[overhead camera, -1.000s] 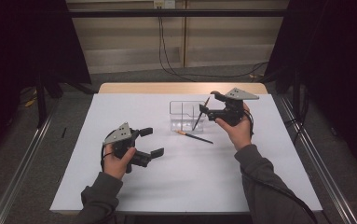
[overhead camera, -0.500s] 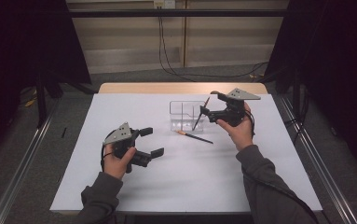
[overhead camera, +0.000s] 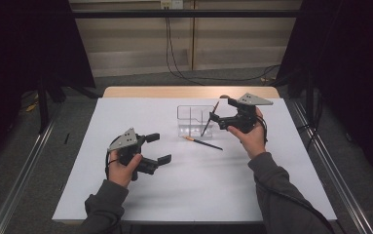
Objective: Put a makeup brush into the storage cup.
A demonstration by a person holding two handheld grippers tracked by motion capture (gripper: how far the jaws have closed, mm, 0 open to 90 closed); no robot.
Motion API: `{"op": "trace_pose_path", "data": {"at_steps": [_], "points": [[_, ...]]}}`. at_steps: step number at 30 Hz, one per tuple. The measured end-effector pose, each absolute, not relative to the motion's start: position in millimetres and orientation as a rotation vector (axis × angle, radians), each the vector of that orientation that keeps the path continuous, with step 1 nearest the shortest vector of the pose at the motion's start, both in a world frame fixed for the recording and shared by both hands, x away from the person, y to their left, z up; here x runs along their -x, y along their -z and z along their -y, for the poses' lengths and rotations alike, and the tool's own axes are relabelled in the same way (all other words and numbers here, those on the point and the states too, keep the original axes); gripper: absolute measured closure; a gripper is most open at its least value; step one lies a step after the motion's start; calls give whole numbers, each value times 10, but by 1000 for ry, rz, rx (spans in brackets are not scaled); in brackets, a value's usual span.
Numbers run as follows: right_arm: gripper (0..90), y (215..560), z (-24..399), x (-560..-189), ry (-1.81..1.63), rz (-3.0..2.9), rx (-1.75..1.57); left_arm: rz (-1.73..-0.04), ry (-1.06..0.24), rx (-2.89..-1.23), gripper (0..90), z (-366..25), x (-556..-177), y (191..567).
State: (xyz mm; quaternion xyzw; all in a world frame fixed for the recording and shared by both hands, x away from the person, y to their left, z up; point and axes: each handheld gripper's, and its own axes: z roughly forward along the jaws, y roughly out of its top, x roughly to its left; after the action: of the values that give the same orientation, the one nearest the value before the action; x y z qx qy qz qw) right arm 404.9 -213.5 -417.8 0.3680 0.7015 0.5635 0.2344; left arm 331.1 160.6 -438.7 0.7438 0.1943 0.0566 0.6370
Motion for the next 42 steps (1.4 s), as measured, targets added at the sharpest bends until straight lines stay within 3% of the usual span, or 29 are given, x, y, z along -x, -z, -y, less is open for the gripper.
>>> {"op": "trace_pose_path", "data": {"at_steps": [42], "points": [[5,4193,2077,-3869,-1577,-2017,-926,-424,-138,-1711,37,-1574,-3307,4370]]}}
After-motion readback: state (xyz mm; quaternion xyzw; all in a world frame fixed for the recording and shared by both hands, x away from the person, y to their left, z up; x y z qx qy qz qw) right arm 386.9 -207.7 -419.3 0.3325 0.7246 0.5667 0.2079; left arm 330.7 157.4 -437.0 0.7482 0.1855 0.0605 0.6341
